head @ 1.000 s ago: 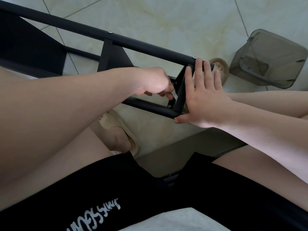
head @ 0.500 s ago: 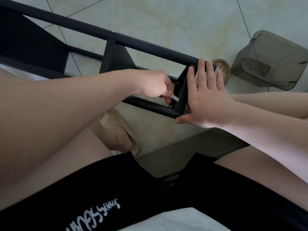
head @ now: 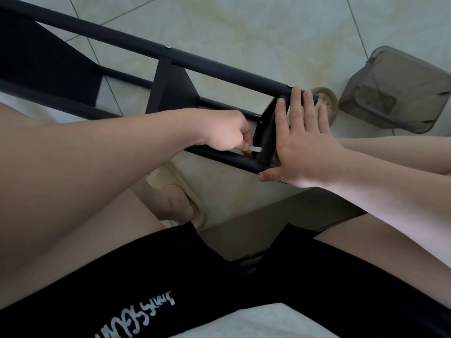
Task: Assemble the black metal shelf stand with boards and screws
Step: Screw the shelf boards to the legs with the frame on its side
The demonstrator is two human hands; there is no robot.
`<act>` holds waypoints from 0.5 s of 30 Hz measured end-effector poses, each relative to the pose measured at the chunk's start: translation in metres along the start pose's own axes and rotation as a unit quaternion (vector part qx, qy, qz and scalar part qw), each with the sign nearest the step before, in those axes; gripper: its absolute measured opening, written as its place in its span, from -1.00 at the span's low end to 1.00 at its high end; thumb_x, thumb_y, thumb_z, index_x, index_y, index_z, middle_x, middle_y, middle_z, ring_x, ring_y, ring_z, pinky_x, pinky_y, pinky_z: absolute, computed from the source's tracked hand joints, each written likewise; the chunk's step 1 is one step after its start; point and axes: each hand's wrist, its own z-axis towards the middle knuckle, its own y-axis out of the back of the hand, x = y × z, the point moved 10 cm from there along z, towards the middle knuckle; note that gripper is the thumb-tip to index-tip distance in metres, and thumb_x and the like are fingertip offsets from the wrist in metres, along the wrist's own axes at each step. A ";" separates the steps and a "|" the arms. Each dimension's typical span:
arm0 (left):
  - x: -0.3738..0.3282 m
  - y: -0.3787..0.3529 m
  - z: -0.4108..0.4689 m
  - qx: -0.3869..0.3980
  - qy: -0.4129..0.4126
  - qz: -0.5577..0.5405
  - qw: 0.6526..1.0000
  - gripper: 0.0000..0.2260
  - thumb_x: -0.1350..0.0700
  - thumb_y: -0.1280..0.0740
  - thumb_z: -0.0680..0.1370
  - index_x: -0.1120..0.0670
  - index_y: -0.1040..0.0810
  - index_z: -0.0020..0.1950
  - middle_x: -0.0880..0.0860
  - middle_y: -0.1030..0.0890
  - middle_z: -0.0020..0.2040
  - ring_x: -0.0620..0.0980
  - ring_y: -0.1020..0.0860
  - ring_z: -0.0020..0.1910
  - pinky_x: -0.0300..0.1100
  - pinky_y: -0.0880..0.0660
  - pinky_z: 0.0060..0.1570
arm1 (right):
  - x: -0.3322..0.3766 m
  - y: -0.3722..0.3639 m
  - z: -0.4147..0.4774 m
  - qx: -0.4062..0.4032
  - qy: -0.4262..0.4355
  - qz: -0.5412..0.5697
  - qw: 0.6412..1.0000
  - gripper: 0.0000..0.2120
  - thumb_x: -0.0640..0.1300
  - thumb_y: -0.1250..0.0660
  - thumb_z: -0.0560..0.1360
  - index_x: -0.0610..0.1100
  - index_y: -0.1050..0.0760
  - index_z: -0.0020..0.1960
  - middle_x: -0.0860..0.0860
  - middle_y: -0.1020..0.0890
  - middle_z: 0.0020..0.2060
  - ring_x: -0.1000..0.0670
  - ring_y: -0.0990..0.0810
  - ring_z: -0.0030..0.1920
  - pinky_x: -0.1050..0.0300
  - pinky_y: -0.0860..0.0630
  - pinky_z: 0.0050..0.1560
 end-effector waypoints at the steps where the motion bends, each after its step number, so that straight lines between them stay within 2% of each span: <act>1: -0.001 -0.001 0.000 0.003 -0.003 0.002 1.000 -0.89 0.11 -0.35 0.60 -0.08 -0.55 -0.10 -0.13 -0.54 -0.13 -0.15 -0.46 -0.16 -0.25 -0.33 -0.21 | 0.000 0.000 0.000 0.002 0.000 0.001 1.000 0.36 0.54 -0.29 0.34 -0.29 0.48 0.54 -0.34 0.45 0.50 -0.34 0.44 0.53 -0.30 0.26 0.54; 8: -0.001 -0.004 0.000 0.011 -0.004 0.015 1.000 -0.83 0.10 -0.37 0.58 -0.12 -0.55 -0.18 -0.12 -0.59 -0.14 -0.16 -0.50 -0.18 -0.24 -0.36 -0.22 | 0.000 0.001 0.000 0.005 -0.002 0.003 1.000 0.36 0.52 -0.31 0.34 -0.28 0.47 0.54 -0.32 0.45 0.51 -0.33 0.44 0.53 -0.29 0.26 0.54; 12: 0.004 0.021 -0.001 -0.052 0.002 0.043 0.998 -0.87 0.14 -0.34 0.57 0.00 -0.68 -0.08 -0.13 -0.68 -0.17 -0.10 -0.59 -0.10 -0.14 -0.50 -0.04 | -0.001 0.003 0.001 0.006 -0.001 0.005 1.000 0.36 0.52 -0.32 0.34 -0.28 0.47 0.54 -0.32 0.44 0.51 -0.33 0.44 0.53 -0.31 0.25 0.54; 13: 0.005 0.028 -0.001 -0.073 0.003 0.046 0.996 -0.85 0.17 -0.33 0.55 0.01 -0.70 -0.08 -0.13 -0.68 -0.20 -0.10 -0.59 -0.10 -0.13 -0.52 -0.03 | -0.002 0.004 0.001 0.006 -0.001 0.004 1.000 0.36 0.52 -0.32 0.34 -0.28 0.47 0.54 -0.32 0.44 0.51 -0.33 0.44 0.53 -0.31 0.25 0.54; 15: 0.001 0.036 -0.001 -0.101 -0.005 0.050 0.994 -0.84 0.18 -0.32 0.52 -0.02 -0.69 -0.11 -0.16 -0.64 -0.22 -0.13 -0.57 -0.13 -0.19 -0.50 -0.13 | -0.001 0.004 0.001 0.006 0.000 0.003 1.000 0.36 0.52 -0.32 0.33 -0.28 0.47 0.55 -0.32 0.44 0.51 -0.33 0.43 0.54 -0.31 0.25 0.53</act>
